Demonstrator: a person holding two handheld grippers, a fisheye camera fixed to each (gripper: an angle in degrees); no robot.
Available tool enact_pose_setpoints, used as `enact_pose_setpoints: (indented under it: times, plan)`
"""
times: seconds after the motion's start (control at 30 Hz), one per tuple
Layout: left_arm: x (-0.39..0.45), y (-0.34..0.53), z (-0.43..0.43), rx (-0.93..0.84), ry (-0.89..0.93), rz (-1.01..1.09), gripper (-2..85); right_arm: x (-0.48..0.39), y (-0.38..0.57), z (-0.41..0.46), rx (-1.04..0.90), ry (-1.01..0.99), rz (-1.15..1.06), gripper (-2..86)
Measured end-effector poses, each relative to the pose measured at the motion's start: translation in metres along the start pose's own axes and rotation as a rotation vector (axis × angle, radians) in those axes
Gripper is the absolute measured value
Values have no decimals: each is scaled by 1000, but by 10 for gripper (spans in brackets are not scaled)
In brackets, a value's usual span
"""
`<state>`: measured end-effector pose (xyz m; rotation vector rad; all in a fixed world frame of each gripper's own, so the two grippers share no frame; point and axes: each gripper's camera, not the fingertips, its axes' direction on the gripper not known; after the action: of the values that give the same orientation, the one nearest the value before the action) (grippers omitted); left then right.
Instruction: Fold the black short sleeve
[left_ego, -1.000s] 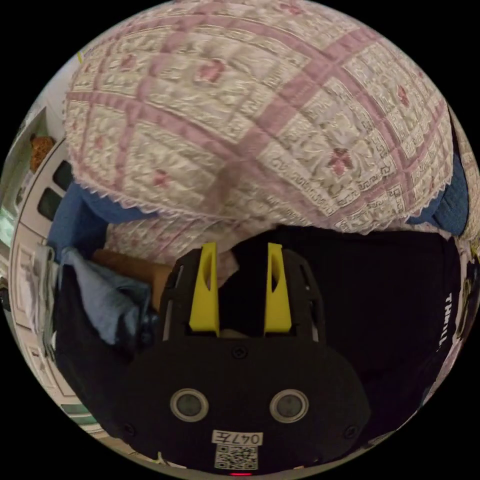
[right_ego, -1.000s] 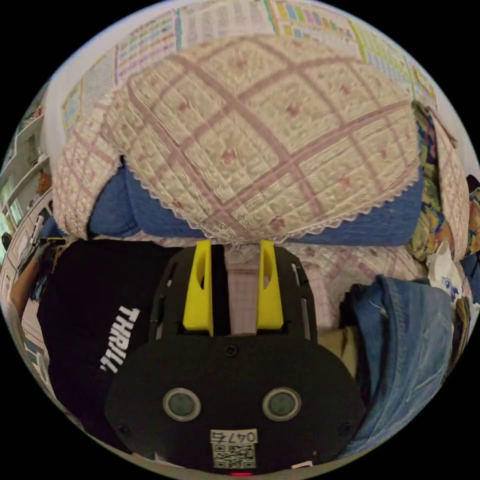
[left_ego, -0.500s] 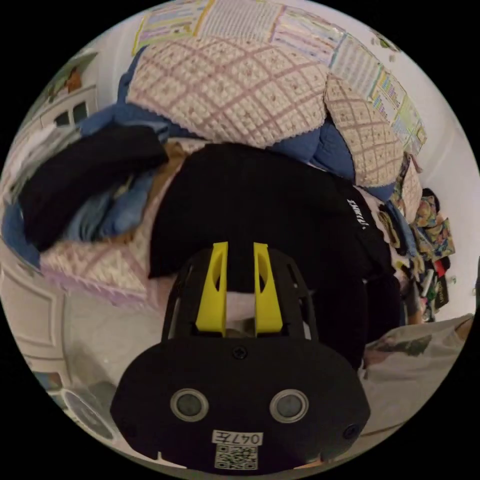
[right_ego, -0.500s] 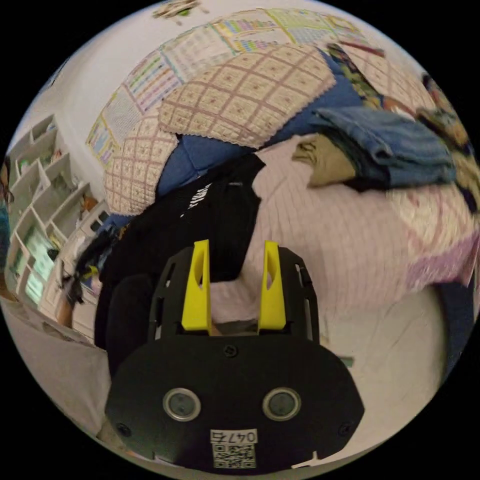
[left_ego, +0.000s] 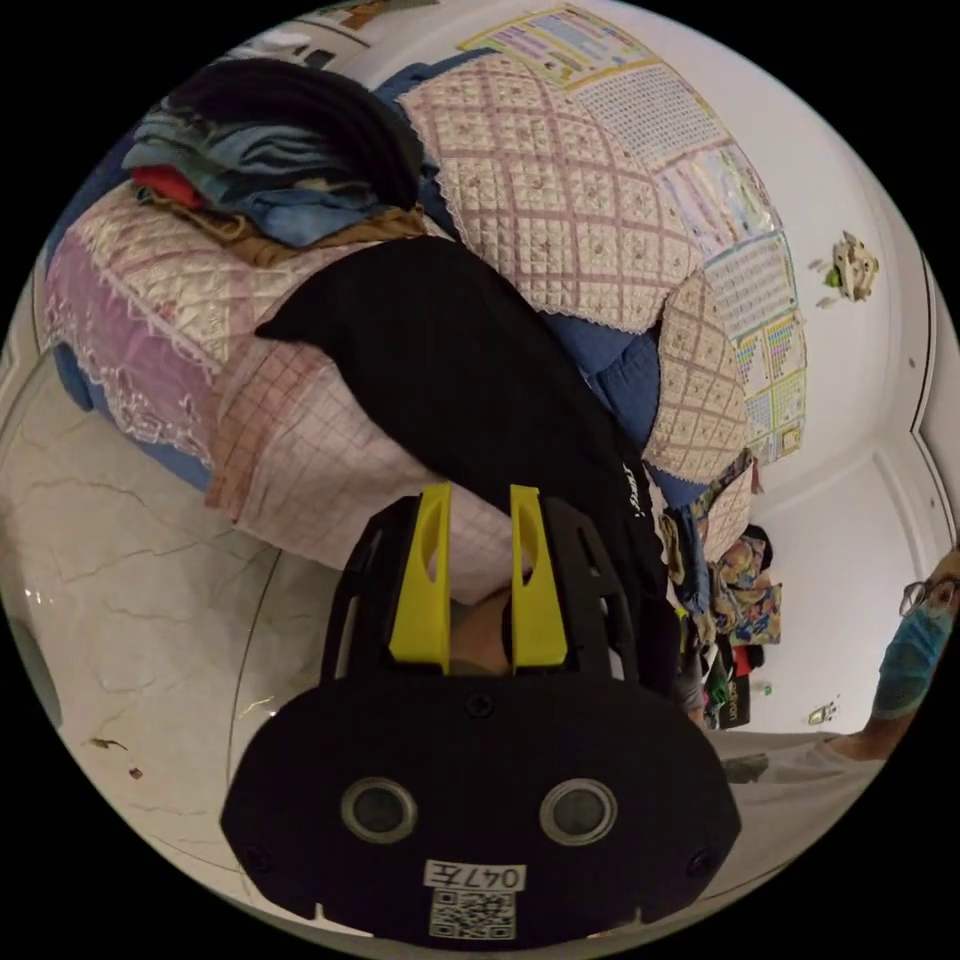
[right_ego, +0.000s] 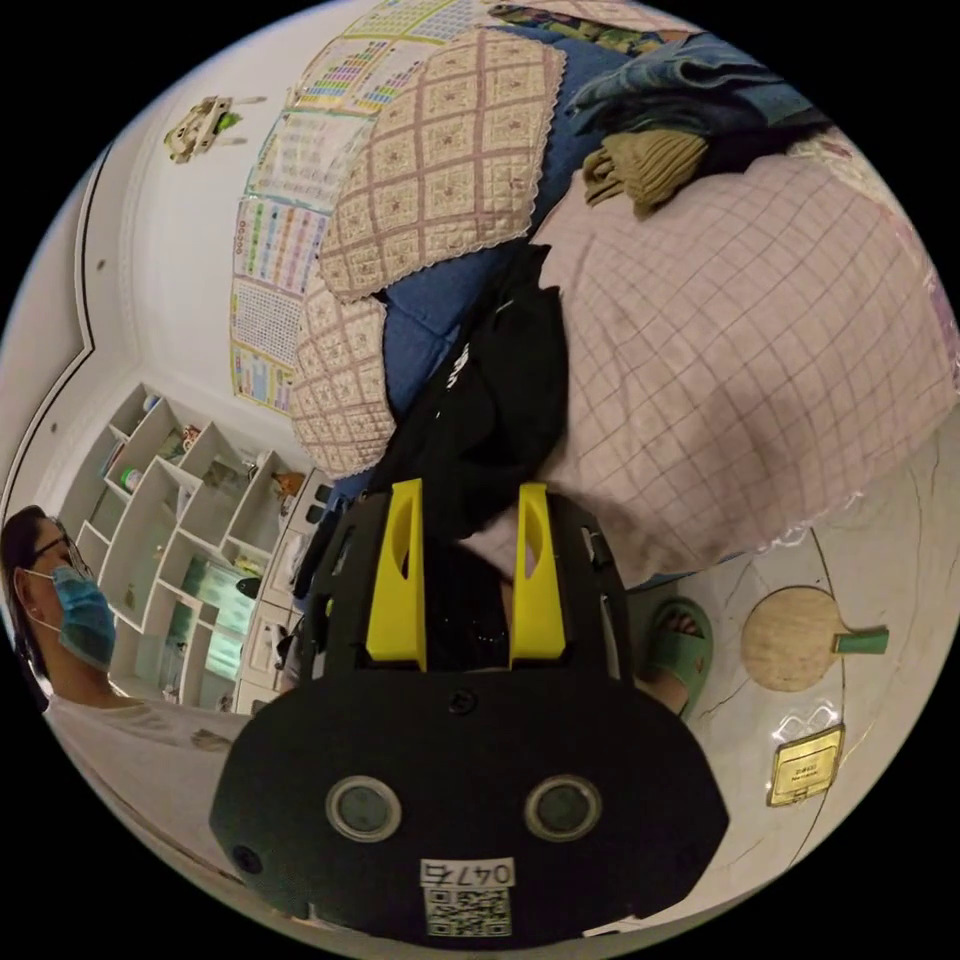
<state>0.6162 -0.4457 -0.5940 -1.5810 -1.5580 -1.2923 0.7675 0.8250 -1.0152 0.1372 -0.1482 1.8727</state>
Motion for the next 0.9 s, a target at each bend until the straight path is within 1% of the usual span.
enact_pose_setpoints:
  times: [0.07, 0.13, 0.2, 0.27, 0.33, 0.43, 0.53, 0.63, 0.83, 0.9]
  plan:
    - [-21, 13, -24, 25, 41, -61, 89, 1, 8, -11, -14, -82, -2, 51]
    - [-40, 26, -52, 70, 65, -121, 89, -1, 14, -22, -15, -113, -12, 31]
    - [-59, 42, -91, 135, 63, -170, 89, -5, 22, -35, -1, -110, -23, 18]
    - [-68, 50, -115, 158, 38, -184, 89, -11, 32, -54, 11, -95, -44, -2]
    - [-76, 55, -132, 154, 2, -190, 90, -15, 39, -67, 12, -75, -52, -7]
    - [-86, 61, -147, 122, 1, -199, 90, -23, 51, -84, 13, -60, -59, -8]
    - [-92, 76, -170, 149, -12, -236, 57, -38, 61, -99, 8, -44, -89, -9]
    - [-89, 96, -202, 195, -3, -216, 3, -58, 66, -115, 7, -32, -136, -9]
    - [-65, 136, -278, 246, 30, -142, -9, -103, 70, -148, -2, 18, -241, -10]
    - [-54, 158, -313, 284, 106, -104, -10, -115, 74, -157, -10, 59, -273, -10]
